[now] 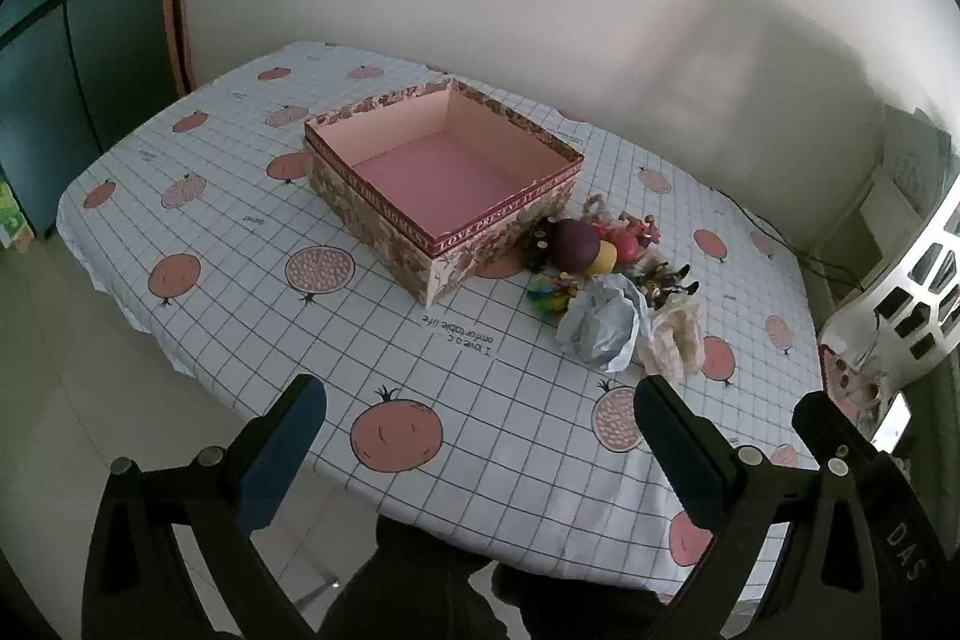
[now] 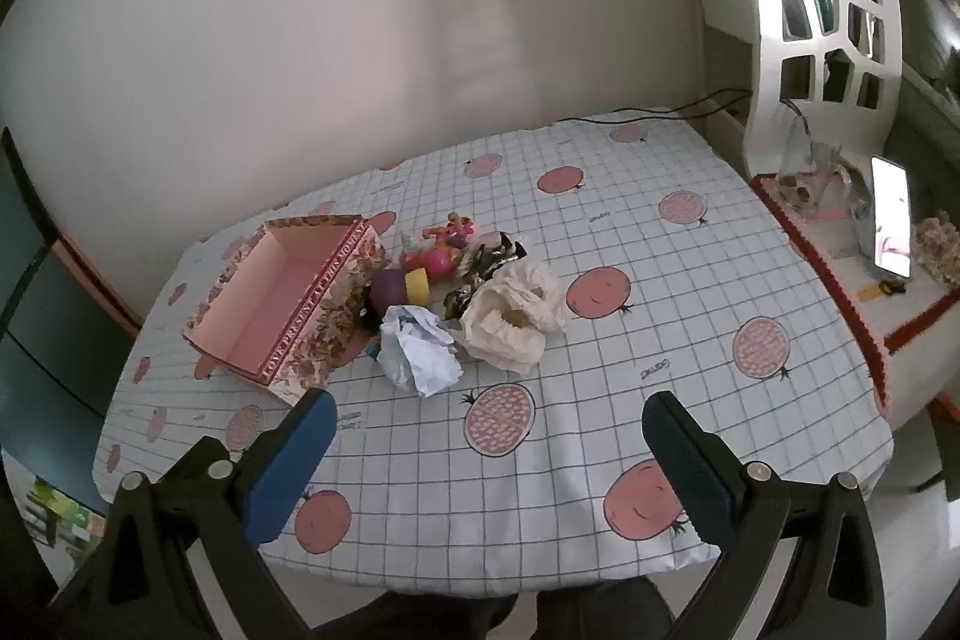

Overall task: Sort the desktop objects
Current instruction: 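Move both tools toward the items piled beside the pink box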

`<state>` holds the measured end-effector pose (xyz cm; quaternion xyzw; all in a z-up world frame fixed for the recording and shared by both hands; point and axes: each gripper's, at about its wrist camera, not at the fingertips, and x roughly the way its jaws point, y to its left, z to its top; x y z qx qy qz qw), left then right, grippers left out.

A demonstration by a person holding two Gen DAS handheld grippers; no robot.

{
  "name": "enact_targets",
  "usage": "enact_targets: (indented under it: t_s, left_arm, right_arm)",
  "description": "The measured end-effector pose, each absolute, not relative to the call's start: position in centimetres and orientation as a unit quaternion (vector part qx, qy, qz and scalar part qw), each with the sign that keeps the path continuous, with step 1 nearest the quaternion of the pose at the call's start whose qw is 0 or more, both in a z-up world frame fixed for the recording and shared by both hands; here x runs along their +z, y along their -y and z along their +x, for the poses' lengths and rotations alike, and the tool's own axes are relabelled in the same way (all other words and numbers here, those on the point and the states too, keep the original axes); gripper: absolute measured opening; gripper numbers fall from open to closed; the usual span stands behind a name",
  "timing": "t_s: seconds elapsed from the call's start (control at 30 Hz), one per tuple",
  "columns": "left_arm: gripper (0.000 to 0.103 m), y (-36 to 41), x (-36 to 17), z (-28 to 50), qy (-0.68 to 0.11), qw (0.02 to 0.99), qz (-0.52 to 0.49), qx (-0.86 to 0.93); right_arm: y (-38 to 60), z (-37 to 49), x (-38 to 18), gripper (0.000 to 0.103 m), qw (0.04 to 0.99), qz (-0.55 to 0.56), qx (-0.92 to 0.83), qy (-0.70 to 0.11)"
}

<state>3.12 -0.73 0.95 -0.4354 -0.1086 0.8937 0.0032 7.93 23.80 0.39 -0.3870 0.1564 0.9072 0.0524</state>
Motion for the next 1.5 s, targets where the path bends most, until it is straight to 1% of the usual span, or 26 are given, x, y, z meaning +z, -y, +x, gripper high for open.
enact_targets:
  t_s: [0.33, 0.8, 1.07, 1.2, 1.5]
  left_arm:
    - [0.102, 0.3, 1.4, 3.1, 0.096, -0.006, -0.427, 0.899]
    - [0.102, 0.4, 1.9, 1.5, 0.072, -0.006, -0.417, 0.906]
    - [0.102, -0.7, 1.9, -1.1, 0.067, 0.010, -0.417, 0.906]
    - [0.102, -1.9, 1.8, -2.7, 0.040, 0.011, -0.420, 0.906]
    - [0.103, -4.2, 1.8, -8.5, 0.032, 0.043, -0.441, 0.896]
  right_arm:
    - [-24.1, 7.4, 0.2, 0.103, 0.038, -0.399, 0.900, -0.170]
    - [-23.7, 5.1, 0.5, 0.103, 0.024, -0.390, 0.908, -0.153]
    - [-24.7, 2.4, 0.0, 0.103, 0.015, -0.387, 0.907, -0.167]
    - [-25.4, 0.4, -0.5, 0.103, 0.017, -0.401, 0.899, -0.174]
    - [-27.4, -4.3, -0.8, 0.103, 0.035, -0.407, 0.893, -0.186]
